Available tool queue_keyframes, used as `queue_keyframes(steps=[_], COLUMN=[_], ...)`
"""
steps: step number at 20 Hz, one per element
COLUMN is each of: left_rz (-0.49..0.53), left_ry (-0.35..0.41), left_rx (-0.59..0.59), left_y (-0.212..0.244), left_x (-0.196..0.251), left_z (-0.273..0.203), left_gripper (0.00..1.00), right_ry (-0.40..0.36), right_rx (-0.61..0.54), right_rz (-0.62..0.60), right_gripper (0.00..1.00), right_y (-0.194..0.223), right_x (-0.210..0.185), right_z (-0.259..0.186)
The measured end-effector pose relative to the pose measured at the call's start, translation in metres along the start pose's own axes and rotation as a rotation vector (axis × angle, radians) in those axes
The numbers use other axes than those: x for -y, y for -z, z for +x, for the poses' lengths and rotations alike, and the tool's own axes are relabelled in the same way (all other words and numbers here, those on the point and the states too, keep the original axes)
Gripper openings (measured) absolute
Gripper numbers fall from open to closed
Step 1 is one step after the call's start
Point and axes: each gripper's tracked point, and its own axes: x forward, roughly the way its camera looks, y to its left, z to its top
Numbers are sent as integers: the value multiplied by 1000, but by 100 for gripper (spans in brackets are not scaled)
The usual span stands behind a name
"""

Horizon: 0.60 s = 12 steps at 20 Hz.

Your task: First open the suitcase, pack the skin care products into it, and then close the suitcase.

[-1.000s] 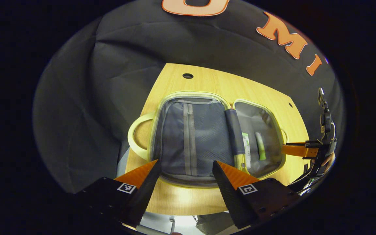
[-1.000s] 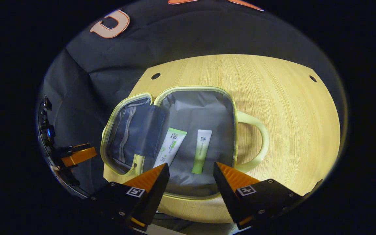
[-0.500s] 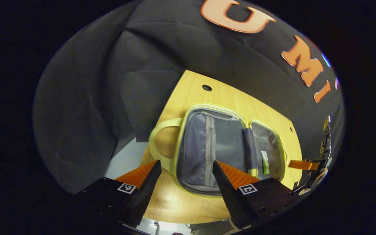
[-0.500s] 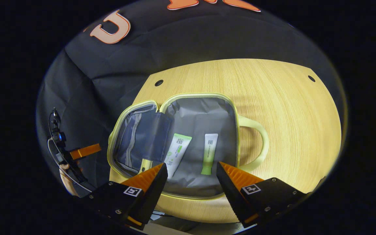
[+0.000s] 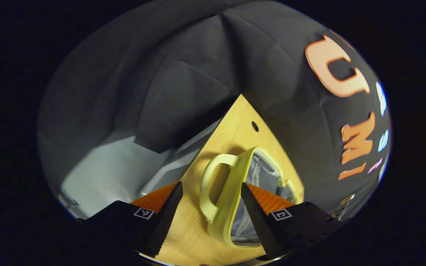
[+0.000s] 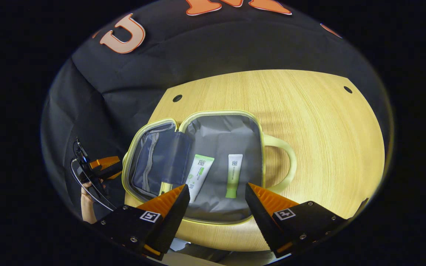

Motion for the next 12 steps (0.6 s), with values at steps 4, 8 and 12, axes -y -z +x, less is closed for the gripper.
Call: queue_keyframes(steps=[4,8,12], left_rz=[-79,-105,-99], left_ry=[37,2,-26], left_rx=[9,2,-18], left_y=[-2,-1,7], left_x=[-12,-20,-11], left_z=[20,33,29], left_gripper=[98,57,21], right_ry=[6,9,-1], right_rx=[-2,-10,10], right_rz=[7,10,24], right_gripper=[96,96,96], right_y=[0,2,-5], right_x=[1,1,-1], right_z=[0,0,-1])
